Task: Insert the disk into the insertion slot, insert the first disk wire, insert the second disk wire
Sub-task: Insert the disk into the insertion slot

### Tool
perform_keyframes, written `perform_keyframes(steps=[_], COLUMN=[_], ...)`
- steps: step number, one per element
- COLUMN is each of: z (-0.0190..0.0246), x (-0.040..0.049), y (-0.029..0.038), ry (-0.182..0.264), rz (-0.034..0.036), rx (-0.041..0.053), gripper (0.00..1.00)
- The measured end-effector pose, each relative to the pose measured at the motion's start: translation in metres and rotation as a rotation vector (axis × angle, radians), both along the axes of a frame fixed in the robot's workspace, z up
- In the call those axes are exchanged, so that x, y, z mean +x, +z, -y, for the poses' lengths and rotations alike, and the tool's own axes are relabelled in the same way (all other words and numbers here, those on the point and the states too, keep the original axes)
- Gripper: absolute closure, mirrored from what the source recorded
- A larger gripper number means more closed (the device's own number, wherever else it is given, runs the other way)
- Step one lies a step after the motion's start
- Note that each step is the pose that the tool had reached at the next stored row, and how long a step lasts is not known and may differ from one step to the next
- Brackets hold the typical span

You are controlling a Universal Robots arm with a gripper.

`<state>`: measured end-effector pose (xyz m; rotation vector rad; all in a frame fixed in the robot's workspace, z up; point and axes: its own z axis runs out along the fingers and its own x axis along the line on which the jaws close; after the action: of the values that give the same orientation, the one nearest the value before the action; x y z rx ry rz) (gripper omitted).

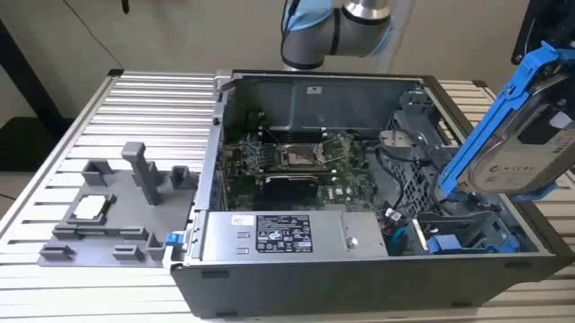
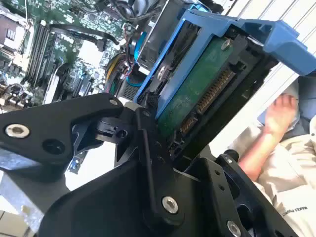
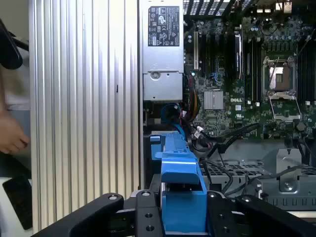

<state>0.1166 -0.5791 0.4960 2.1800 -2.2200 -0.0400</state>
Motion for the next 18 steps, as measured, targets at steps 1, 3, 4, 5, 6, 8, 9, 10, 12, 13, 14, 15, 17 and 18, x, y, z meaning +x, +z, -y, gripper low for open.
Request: perform_keyframes(steps=[1, 3, 4, 5, 6, 8, 9, 10, 12, 13, 14, 15, 17, 18], z=[0.0000, 0.0000, 0.0000, 0.0000, 0.0000, 0.0000, 0.0000, 0.0000, 0.0000, 0.0000, 0.0000, 0.0000, 0.0000, 0.0000], x=[0.0000, 0.0000, 0.0000, 0.0000, 0.0000, 0.0000, 0.0000, 0.0000, 0.0000, 0.0000, 0.0000, 0.0000, 0.0000, 0.0000], y=[0.0000, 0.0000, 0.0000, -0.0001, -0.0003, -0.0012, -0.0017, -0.0022, -0.0031, -0.0036, -0.0036, -0.0036, -0.0036, -0.0036], ry=[0.000, 0.000, 0.000, 0.000, 0.000, 0.000, 0.000, 0.000, 0.000, 0.000, 0.000, 0.000, 0.000, 0.000], rz=[0.0000, 0.0000, 0.0000, 0.0000, 0.0000, 0.0000, 0.0000, 0.0000, 0.0000, 0.0000, 0.0000, 0.0000, 0.0000, 0.0000], rx=[0.0000, 0.0000, 0.0000, -0.0001, 0.0000, 0.0002, 0.0001, 0.0001, 0.0000, 0.0000, 0.0000, -0.0001, -0.0001, -0.0001], gripper=[0.67, 0.67, 0.67, 0.67, 0.67, 0.67, 0.67, 0.67, 0.67, 0.67, 0.67, 0.67, 0.67, 0.67])
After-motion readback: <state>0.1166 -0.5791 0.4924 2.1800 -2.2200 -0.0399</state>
